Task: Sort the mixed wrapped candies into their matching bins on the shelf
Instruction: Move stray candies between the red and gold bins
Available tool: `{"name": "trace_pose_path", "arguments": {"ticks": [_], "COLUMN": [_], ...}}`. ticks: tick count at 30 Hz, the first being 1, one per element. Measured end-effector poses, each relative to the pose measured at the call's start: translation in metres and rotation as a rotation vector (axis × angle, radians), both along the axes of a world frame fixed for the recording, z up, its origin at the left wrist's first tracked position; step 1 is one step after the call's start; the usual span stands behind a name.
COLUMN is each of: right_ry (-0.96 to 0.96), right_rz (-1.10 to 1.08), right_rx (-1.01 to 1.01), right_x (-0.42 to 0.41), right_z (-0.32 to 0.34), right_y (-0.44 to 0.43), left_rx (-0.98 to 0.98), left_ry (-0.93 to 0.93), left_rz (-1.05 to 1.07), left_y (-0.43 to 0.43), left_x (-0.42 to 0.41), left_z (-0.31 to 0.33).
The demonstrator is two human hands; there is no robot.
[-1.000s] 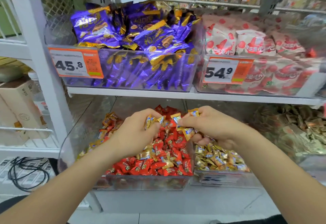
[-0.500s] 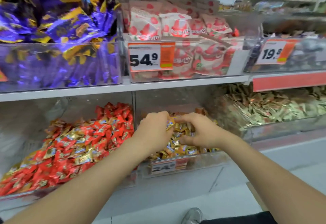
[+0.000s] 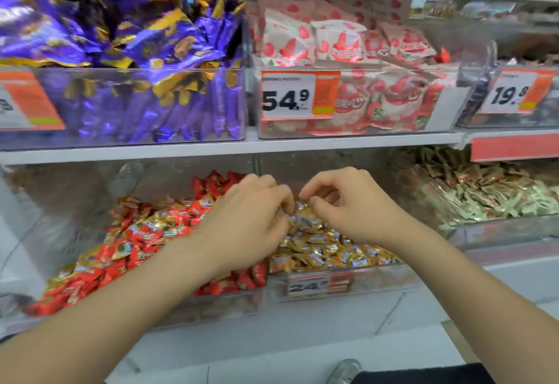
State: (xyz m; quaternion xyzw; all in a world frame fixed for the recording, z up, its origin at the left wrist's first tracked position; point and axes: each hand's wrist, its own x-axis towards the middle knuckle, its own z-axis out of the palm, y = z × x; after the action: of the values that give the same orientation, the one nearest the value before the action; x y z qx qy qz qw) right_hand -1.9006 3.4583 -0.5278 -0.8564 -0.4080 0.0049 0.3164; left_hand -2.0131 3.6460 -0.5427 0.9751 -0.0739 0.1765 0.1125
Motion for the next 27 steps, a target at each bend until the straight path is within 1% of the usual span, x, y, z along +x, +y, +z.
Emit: {"name": "trace_pose_path", "arguments": {"ticks": [2,4,7,9,12,14,15,19,23,25,27], "right_ry": [-0.019,-0.059,-0.148,-0.214,-0.168,-0.137,-0.134,-0.122,-0.112,-0.118,-0.083], "right_rz": [0.083,0.201,0.376,0.44,0.471,0.449,0.432,0.43,0.396,0.369,0.333], "right_rx": [-0.01,-0.047,-0.167,-0.29,-0.495,-0.587,-0.604,-0.617,-0.561,-0.505,-0.415], "right_x": [-0.021,-0.04,-0.06,-0.067,-0.071,-0.071,-0.071,-0.073,-0.07,-0.065,-0.064], "right_z": [0.01,0.015,0.011,0.007,0.001,0.0,0.001,0.004,0.006,0.007,0.01], "right_y": [0.021,0.043,0.077,0.096,0.114,0.122,0.126,0.142,0.141,0.138,0.137], "left_rx": [-0.136,-0.278,-0.243,-0.256,-0.294,-0.248,-0.209,-0.124,-0.145,-0.134,-0.162], "left_ry": [0.014,0.119,0.311,0.356,0.46,0.514,0.51,0.456,0.459,0.422,0.431], "left_rz": [0.061,0.124,0.18,0.175,0.133,0.103,0.091,0.085,0.116,0.139,0.14], "left_y": [0.035,0.07,0.106,0.115,0.12,0.122,0.123,0.126,0.128,0.129,0.13], "left_x": [-0.019,-0.034,-0.051,-0.058,-0.067,-0.07,-0.069,-0.065,-0.065,-0.065,-0.066], "left_z": [0.007,0.009,0.007,0.004,-0.002,-0.009,-0.012,-0.019,-0.016,-0.015,-0.014]}}
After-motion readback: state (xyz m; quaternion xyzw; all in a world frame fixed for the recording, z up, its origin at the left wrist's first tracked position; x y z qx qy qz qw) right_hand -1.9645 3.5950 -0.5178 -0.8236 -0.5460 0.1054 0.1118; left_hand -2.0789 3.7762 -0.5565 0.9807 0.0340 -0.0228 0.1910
